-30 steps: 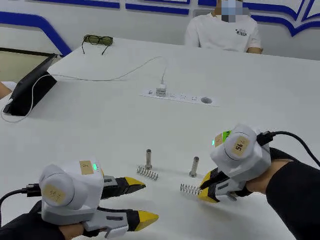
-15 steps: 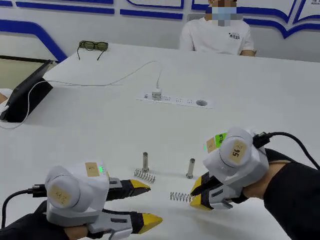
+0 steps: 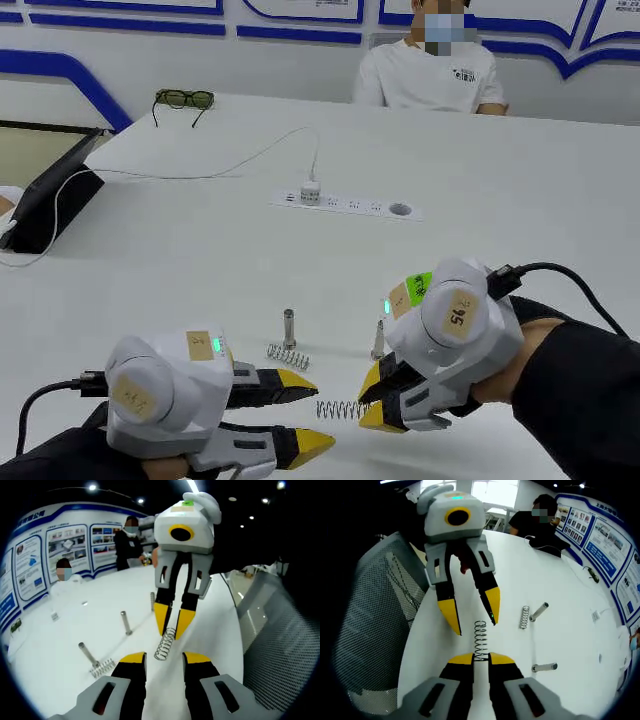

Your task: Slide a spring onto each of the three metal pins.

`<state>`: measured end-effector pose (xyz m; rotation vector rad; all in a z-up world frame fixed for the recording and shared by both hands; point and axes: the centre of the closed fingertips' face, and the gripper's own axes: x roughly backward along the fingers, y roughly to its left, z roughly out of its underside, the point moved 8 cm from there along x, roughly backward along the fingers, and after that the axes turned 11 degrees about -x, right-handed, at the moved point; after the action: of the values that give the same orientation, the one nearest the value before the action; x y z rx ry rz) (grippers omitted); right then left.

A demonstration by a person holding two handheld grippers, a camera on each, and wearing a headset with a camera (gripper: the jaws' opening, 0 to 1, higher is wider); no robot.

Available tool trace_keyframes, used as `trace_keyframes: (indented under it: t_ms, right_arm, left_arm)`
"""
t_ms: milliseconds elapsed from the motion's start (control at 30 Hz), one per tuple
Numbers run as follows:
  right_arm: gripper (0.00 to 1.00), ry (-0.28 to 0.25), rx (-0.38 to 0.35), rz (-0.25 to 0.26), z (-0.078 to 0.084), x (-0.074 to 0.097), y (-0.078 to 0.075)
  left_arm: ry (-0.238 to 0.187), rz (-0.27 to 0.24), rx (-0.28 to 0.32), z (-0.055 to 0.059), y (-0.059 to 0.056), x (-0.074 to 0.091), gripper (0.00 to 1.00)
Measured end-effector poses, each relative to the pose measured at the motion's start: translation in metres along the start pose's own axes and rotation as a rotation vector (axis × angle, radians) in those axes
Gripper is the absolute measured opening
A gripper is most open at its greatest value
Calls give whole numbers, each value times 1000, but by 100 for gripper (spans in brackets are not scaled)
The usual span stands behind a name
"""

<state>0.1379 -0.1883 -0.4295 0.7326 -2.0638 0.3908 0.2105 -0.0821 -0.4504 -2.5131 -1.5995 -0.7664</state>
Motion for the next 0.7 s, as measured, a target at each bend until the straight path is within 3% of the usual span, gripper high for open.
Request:
trace_keyframes:
  t_ms: [367,700]
  right_arm:
    - [12,12,44,-23,-3,-1,6]
    - [12,-15,55,-24,-15,13,7]
  left_arm:
    - [4,24,-31,0,-5,-3,14]
    - [8,17,-39,0,-4,-2,12]
